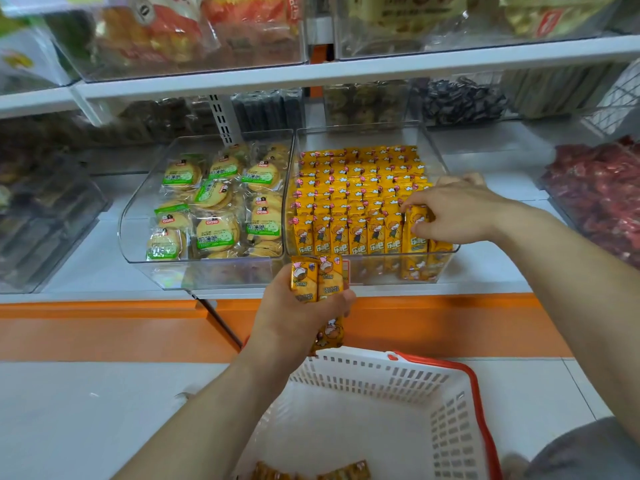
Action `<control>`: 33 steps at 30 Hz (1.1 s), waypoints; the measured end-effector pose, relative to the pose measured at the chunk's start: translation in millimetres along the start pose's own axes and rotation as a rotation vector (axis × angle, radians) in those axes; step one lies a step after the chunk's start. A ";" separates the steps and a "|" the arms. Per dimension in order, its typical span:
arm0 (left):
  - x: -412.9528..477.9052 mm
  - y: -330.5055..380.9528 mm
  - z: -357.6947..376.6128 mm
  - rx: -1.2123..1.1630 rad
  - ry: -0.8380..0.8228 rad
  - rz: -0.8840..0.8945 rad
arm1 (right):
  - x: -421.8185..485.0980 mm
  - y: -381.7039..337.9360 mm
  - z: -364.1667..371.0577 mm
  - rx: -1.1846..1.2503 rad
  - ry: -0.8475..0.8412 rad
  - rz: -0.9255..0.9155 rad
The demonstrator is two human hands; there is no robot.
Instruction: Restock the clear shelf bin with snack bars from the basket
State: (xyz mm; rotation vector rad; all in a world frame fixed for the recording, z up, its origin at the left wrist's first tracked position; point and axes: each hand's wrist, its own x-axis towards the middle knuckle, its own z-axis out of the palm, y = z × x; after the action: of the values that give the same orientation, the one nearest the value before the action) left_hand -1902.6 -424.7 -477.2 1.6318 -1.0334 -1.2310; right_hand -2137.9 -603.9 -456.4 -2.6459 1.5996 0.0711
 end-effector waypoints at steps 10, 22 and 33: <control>-0.5 0.3 -2.3 -0.006 0.033 -0.001 | 2.8 -8.4 -1.6 -0.029 -0.053 0.005; -1.2 -0.1 -4.4 0.000 0.040 0.002 | -2.1 -7.5 -7.5 0.029 -0.162 0.043; -1.9 -0.2 -2.2 0.011 0.028 0.002 | -11.3 -10.7 -1.4 -0.091 -0.148 -0.007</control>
State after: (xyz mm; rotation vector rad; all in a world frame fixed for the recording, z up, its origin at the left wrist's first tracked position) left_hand -1900.8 -422.6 -476.4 1.6517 -1.0256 -1.2003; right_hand -2133.6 -589.0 -454.0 -2.6413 1.5755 0.3399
